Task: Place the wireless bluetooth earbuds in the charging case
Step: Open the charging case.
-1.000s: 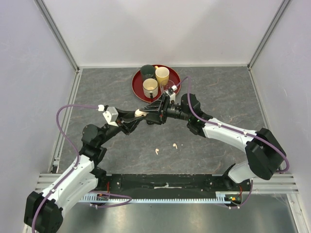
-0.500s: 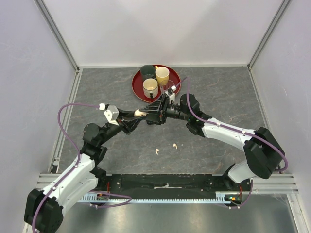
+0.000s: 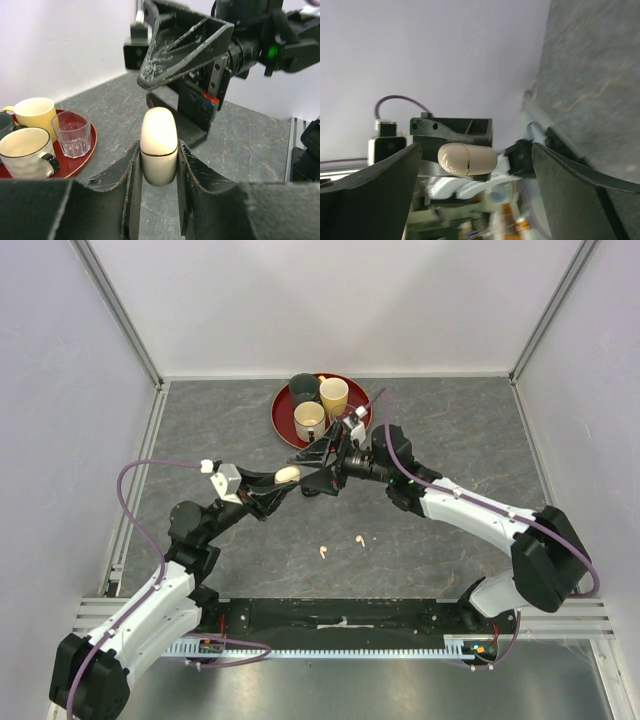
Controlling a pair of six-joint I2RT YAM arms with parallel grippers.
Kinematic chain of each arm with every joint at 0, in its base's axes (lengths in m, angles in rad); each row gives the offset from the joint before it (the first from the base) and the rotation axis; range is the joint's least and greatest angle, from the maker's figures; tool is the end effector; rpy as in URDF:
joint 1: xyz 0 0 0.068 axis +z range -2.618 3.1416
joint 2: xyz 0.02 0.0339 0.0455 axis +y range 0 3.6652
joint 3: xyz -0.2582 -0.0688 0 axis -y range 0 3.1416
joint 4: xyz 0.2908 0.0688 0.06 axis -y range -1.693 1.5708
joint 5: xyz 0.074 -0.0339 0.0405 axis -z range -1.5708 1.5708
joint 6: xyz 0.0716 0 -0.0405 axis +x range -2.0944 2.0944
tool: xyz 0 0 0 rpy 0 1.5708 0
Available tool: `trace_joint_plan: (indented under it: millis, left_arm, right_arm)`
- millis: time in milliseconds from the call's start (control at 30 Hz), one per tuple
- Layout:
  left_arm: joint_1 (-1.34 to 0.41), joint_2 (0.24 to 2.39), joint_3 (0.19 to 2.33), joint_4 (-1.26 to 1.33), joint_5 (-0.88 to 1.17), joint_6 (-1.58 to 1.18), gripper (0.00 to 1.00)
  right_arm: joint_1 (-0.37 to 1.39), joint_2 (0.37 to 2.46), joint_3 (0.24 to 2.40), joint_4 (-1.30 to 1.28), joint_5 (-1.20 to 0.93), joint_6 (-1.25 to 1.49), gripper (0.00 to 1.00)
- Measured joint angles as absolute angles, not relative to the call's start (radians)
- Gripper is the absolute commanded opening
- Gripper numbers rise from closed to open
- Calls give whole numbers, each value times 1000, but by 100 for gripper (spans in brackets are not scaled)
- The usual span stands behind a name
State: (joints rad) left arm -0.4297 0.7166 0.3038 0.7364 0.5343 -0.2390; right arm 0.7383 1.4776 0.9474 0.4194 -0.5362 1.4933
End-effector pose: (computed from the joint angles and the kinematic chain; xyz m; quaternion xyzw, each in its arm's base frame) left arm 0.2069 -0.1349 0.2645 0.2669 0.5403 -0.4026 0.6890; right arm 0.2800 0.3043 0.2603 0.1006 0.7331 0.6644 0.1053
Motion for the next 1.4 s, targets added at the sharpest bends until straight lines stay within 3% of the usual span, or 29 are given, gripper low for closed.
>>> trace_joint_plan:
  millis: [367,633,1400]
  left_arm:
    - [-430,763,297,858,644,-259,2]
    - [-430,905,302,1023,744,-344,2]
    - [-427,852,308,1070,766,-364,2]
  right_arm:
    - [725,1216,1110,64,-379,742,98]
    - [770,1219,1130,-132,-363,430,98]
    - [823,1275,1168,-224,-369,378,98]
